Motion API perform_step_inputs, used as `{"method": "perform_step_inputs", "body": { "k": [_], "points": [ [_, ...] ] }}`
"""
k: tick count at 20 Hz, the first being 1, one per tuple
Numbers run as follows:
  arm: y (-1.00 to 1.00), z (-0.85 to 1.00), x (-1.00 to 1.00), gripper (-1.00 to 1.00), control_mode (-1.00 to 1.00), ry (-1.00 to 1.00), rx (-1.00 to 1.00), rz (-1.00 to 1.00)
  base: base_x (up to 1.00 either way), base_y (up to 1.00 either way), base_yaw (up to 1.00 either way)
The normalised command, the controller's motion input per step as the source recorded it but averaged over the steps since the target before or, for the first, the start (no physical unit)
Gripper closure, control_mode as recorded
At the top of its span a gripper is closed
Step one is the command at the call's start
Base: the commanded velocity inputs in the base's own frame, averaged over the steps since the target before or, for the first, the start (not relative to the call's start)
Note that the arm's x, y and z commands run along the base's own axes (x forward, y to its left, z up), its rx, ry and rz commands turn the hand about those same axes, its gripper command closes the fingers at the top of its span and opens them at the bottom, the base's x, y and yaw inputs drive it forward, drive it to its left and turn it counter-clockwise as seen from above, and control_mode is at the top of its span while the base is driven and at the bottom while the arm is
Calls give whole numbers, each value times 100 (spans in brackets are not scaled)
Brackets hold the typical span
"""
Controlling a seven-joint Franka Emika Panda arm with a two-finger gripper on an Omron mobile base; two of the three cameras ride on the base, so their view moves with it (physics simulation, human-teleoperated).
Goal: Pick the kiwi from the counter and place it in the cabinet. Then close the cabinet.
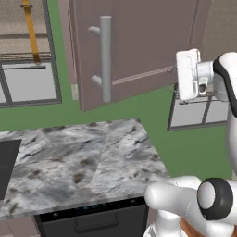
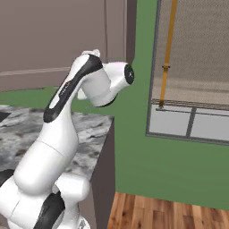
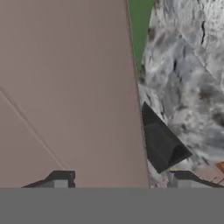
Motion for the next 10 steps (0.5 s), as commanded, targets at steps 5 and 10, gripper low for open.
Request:
{"method": "perform_step_inputs", "body": {
  "k": [5,10],
  "points": [
    [72,-51,100,-100,-100,15,-36,-51,0,0,0],
    [47,-91,100,-100,-100,25,-42,-55,0,0,0]
  ]
}}
